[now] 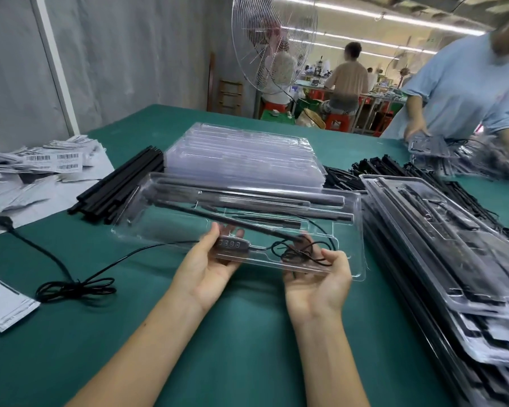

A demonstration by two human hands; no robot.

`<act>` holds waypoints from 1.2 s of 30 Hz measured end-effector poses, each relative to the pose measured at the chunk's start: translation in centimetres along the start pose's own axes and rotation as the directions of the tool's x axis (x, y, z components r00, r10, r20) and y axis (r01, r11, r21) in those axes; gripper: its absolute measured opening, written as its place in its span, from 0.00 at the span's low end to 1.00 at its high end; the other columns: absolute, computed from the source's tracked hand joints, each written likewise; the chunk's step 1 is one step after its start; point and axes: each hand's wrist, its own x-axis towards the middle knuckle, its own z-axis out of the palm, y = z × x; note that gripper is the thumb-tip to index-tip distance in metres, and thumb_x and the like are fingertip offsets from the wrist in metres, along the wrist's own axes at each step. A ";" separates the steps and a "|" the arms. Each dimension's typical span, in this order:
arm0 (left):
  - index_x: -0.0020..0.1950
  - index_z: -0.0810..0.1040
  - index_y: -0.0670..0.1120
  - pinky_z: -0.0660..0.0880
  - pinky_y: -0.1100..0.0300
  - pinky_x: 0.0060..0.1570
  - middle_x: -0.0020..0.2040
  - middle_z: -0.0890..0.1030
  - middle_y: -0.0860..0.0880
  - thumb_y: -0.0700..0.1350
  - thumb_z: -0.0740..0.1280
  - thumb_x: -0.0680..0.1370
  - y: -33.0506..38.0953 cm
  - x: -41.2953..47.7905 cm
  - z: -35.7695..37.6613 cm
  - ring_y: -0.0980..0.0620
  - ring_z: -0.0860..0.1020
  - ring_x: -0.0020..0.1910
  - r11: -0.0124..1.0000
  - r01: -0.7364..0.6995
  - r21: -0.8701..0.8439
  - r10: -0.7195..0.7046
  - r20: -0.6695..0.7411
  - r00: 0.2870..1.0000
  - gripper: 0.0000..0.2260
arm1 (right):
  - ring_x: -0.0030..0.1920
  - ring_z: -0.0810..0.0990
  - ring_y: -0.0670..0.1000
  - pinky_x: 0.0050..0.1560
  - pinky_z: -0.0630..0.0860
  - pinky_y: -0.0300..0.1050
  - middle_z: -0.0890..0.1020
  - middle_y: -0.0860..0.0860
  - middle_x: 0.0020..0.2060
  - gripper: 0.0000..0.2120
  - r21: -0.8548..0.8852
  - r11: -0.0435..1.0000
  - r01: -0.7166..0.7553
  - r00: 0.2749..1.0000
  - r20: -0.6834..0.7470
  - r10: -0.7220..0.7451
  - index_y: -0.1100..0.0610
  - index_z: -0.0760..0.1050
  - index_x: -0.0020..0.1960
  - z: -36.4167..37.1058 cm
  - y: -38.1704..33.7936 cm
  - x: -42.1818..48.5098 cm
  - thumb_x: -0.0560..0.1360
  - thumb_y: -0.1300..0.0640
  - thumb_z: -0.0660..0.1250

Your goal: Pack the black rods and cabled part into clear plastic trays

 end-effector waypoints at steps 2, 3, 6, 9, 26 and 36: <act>0.42 0.73 0.42 0.81 0.53 0.32 0.45 0.79 0.42 0.42 0.61 0.80 -0.1 0.0 0.0 0.50 0.84 0.34 1.000 0.010 0.015 -0.010 -0.021 1.000 0.08 | 0.37 0.78 0.49 0.37 0.73 0.42 0.79 0.49 0.38 0.10 -0.043 0.999 -0.029 0.998 -0.055 0.026 0.53 0.69 0.33 -0.1 -0.1 0.3 0.72 0.59 0.57; 0.42 0.73 0.42 0.81 0.53 0.32 0.44 0.79 0.41 0.43 0.61 0.80 0.0 0.0 0.0 0.49 0.84 0.34 1.000 0.017 0.023 -0.016 -0.032 0.999 0.09 | 0.37 0.77 0.50 0.38 0.72 0.43 0.78 0.50 0.37 0.08 -0.071 0.996 -0.047 0.995 -0.087 0.040 0.53 0.69 0.35 -0.2 -0.1 0.3 0.73 0.59 0.58; 0.41 0.73 0.40 0.81 0.50 0.34 0.44 0.79 0.40 0.44 0.60 0.81 0.0 0.0 -0.2 0.46 0.83 0.38 0.999 0.029 0.039 -0.027 -0.059 0.998 0.11 | 0.36 0.75 0.52 0.39 0.73 0.45 0.76 0.52 0.36 0.05 -0.136 0.984 -0.114 0.982 -0.165 0.091 0.54 0.70 0.38 -0.3 -0.3 0.3 0.73 0.58 0.60; 0.43 0.71 0.40 0.80 0.45 0.40 0.45 0.77 0.40 0.44 0.59 0.82 0.0 0.0 -0.4 0.44 0.80 0.45 0.998 0.066 0.021 -0.063 -0.102 0.993 0.11 | 0.39 0.76 0.53 0.43 0.76 0.46 0.78 0.55 0.38 0.07 -0.208 0.969 -0.137 0.977 -0.187 0.098 0.56 0.70 0.39 -0.6 -0.8 0.1 0.75 0.59 0.61; 0.40 0.84 0.41 0.77 0.59 0.25 0.37 0.82 0.38 0.55 0.64 0.73 4.2 -3.7 -2.5 0.43 0.83 0.34 0.272 0.327 0.905 -0.604 -0.104 0.790 0.18 | 0.67 0.69 0.46 0.66 0.63 0.40 0.73 0.47 0.66 0.15 -0.819 -0.490 0.298 0.932 0.360 -0.034 0.50 0.76 0.62 -3.5 -4.6 -0.1 0.77 0.57 0.63; 0.61 0.75 0.54 0.68 0.62 0.59 0.58 0.76 0.58 0.53 0.59 0.81 2.4 -0.9 -1.1 0.59 0.71 0.57 -0.528 -0.502 0.686 -0.030 0.575 0.818 0.12 | 0.66 0.68 0.53 0.64 0.67 0.46 0.72 0.50 0.65 0.17 -0.706 -0.648 0.285 0.921 0.389 -0.020 0.49 0.71 0.66 -2.5 -3.9 2.1 0.78 0.50 0.59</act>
